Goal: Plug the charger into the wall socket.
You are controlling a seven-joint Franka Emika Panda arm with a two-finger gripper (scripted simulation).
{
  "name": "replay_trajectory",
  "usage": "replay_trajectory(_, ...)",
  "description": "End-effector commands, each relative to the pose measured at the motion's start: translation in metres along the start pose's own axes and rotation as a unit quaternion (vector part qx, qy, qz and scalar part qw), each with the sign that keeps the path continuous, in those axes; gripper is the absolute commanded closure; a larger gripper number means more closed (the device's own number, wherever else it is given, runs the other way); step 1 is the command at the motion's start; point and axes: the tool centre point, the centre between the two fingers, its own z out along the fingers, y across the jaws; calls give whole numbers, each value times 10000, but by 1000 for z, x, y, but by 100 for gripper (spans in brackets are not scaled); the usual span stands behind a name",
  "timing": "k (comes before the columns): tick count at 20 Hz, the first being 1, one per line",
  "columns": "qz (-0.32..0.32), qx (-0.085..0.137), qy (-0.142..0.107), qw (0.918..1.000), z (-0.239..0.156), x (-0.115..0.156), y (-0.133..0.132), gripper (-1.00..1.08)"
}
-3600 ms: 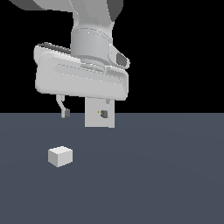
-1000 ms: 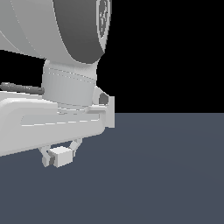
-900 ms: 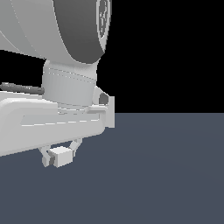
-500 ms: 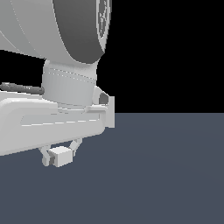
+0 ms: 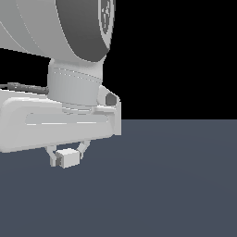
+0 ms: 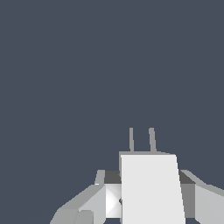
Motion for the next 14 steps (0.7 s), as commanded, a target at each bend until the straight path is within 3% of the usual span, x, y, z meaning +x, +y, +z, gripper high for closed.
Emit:
replay_trajectory(1, 241, -68, 9, 9997, -4, 4, 4, 108)
replay_trajectory(7, 1012, -280, 25, 9945, -18, 14, 20, 108)
replay_trajectory(14, 1964, -543, 35, 9790, -35, 23, 40, 108)
